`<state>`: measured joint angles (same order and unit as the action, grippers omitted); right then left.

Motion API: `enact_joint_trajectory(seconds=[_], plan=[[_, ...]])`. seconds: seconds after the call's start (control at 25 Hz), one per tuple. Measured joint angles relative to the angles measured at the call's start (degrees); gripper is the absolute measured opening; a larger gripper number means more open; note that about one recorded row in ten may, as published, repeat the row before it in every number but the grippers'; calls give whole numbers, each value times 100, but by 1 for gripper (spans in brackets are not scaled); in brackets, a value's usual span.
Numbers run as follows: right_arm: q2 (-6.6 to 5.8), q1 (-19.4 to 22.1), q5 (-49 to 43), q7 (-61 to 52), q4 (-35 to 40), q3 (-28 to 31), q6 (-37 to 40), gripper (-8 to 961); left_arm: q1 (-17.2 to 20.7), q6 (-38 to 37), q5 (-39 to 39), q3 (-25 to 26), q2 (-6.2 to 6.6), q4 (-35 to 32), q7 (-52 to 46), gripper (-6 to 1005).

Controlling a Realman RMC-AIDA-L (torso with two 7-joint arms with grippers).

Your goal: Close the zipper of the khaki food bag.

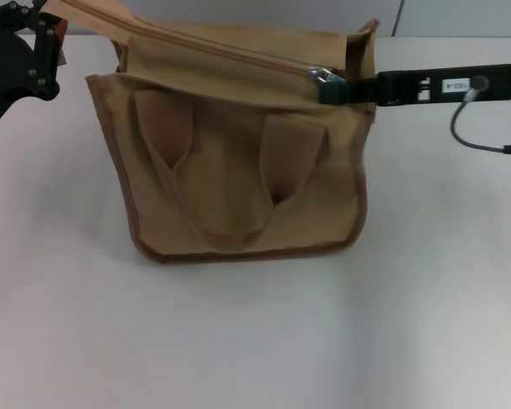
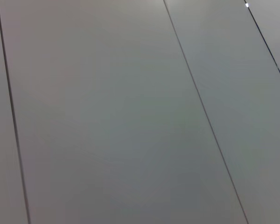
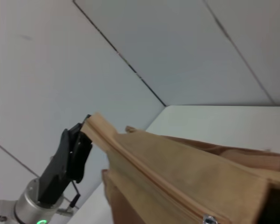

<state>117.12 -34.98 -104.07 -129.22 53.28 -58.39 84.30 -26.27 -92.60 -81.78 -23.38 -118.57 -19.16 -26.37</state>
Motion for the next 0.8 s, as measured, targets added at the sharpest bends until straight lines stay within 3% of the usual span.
enact_joint_trajectory(seconds=[0.52,0.8], plan=[[-89,-45,-157,60,-320,729,392,16,-13,-12,16,-2,-5,44,-8,102],[-79,53,64,1057,-886,1328,545,65,-18,-33,16,-14,-16,57,-8,105]])
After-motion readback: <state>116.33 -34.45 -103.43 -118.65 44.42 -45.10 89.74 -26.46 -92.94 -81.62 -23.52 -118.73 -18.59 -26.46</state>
